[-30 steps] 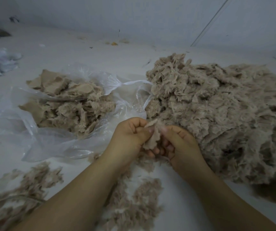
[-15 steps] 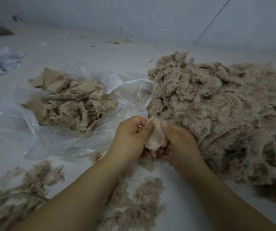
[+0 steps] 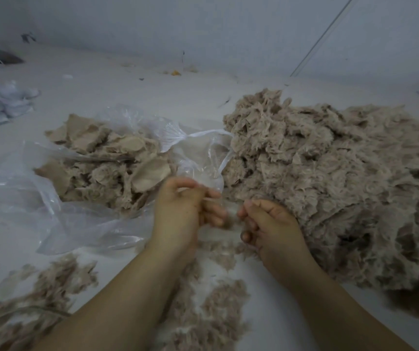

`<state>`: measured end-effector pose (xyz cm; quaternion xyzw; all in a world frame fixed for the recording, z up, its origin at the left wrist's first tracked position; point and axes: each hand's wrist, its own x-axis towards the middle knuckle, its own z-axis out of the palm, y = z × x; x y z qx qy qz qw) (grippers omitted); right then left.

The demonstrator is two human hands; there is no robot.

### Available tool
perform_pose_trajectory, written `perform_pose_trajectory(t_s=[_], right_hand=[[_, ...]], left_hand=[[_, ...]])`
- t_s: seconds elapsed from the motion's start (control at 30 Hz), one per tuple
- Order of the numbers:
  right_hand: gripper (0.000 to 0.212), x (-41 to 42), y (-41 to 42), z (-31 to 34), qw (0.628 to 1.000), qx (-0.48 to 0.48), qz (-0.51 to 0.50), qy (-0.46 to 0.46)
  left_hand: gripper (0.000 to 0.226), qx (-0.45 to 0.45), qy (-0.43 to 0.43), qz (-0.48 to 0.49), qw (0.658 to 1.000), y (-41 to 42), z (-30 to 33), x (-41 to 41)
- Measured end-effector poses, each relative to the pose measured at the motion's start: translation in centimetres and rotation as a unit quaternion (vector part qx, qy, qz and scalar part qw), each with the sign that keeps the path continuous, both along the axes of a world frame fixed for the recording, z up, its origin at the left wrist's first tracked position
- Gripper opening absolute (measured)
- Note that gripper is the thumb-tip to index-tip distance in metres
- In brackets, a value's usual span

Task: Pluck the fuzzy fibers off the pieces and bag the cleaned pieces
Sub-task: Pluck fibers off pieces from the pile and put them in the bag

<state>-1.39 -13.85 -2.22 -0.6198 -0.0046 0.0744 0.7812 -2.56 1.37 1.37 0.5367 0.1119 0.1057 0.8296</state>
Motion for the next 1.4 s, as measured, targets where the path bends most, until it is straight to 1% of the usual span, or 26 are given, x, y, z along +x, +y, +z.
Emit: perform_pose_trajectory(t_s=[0.03,0.07,0.1,0.13,0.17,0.2,0.23,0.27,0.33,0.37,0.47,0.57,0.63,0.67,0.7,0.73,0.77,0.87,0.93,1.0,1.07,1.13,1.2,1.27,1.37,1.4], right_hand=[[0.025,0.0,0.0,0.0,1.0,0.002,0.0,0.0],[0.026,-0.1,0.0,0.0,1.0,0.008,0.0,-0.002],[0.027,-0.1,0.0,0.0,1.0,0.012,-0.001,-0.004],[0.03,-0.1,0.1,0.0,1.0,0.016,-0.004,-0.004],[0.034,-0.1,0.2,0.0,1.0,0.021,-0.008,-0.002],[0.036,0.0,0.2,0.0,1.0,0.026,-0.012,0.001],[0.035,-0.1,0.2,0.1,1.0,0.029,-0.012,0.001],[0.032,-0.1,0.2,0.2,0.999,0.03,-0.011,0.0],[0.034,-0.2,0.2,0.3,1.0,0.028,-0.011,0.0],[0.036,-0.3,0.2,0.3,1.0,0.028,-0.011,0.003],[0.037,-0.3,0.3,0.6,0.999,0.029,-0.016,0.007],[0.037,-0.3,0.6,0.8,0.999,0.031,-0.027,0.016],[0.034,-0.2,0.6,0.9,0.999,0.029,-0.029,0.02],[0.031,-0.2,0.6,0.9,0.999,0.026,-0.029,0.022],[0.028,-0.3,0.5,0.9,0.999,0.024,-0.029,0.023],[0.027,-0.3,0.5,0.8,0.999,0.02,-0.029,0.024],[0.029,-0.3,0.4,0.8,0.999,0.011,-0.03,0.025],[0.032,-0.2,0.4,1.0,0.999,0.003,-0.028,0.034],[0.03,-0.2,0.4,1.2,0.999,0.02,-0.008,0.041],[0.024,-0.3,0.2,1.4,0.999,0.026,0.018,0.041],[0.019,-0.5,0.1,1.7,0.999,0.026,0.033,0.035],[0.019,-0.6,0.1,1.8,0.999,0.031,0.032,0.026],[0.025,-0.7,0.2,1.7,0.999,0.041,0.022,0.02],[0.029,-0.6,0.2,1.5,0.999,0.049,0.012,0.02],[0.025,-0.5,0.1,1.3,0.998,0.05,0.023,0.009],[0.026,-0.5,0.1,1.2,0.999,0.035,0.035,-0.003]], left_hand=[[0.01,0.088,0.01,-0.029,0.996,-0.4,0.0,-0.1],[0.014,0.192,0.015,-0.048,0.98,-0.8,0.1,0.1],[0.018,0.303,0.01,-0.055,0.951,-1.0,0.2,0.5],[0.02,0.424,-0.012,-0.056,0.904,-1.1,0.6,0.9],[0.021,0.541,-0.043,-0.066,0.837,-1.3,1.0,1.4],[0.024,0.632,-0.057,-0.093,0.768,-1.5,1.4,1.9],[0.028,0.683,-0.051,-0.128,0.718,-1.7,1.7,2.4],[0.031,0.71,-0.032,-0.156,0.685,-1.9,1.9,2.8],[0.036,0.74,-0.006,-0.165,0.652,-1.9,2.0,3.6],[0.038,0.744,-0.006,-0.156,0.65,-1.8,2.0,3.7],[0.028,0.714,-0.044,-0.147,0.683,-1.5,2.1,3.3],[0.028,0.683,-0.08,-0.183,0.702,-1.0,1.8,2.0],[0.026,0.654,-0.094,-0.193,0.726,-0.7,1.5,1.2],[0.025,0.629,-0.095,-0.183,0.75,-0.6,1.4,0.8],[0.024,0.586,-0.088,-0.165,0.789,-0.5,1.3,0.3],[0.026,0.527,-0.076,-0.145,0.834,-0.5,1.3,-0.2],[0.028,0.47,-0.068,-0.132,0.87,-0.4,1.2,-0.7],[0.029,0.347,-0.059,-0.121,0.928,-0.6,1.1,-1.7],[0.023,0.266,-0.035,-0.107,0.957,-0.4,1.3,-1.7],[0.016,0.198,-0.011,-0.122,0.972,0.0,1.3,-1.4],[0.016,0.159,0.005,-0.132,0.978,0.2,1.2,-1.1],[0.019,0.128,0.017,-0.119,0.984,0.3,0.7,-0.9],[0.015,0.102,0.023,-0.099,0.99,0.4,0.4,-0.8],[0.009,0.12,0.03,-0.093,0.988,0.5,0.2,-0.7],[0.005,0.196,0.03,-0.117,0.973,0.7,0.3,-0.7],[0.009,0.216,0.027,-0.131,0.967,0.6,0.4,-0.8]])
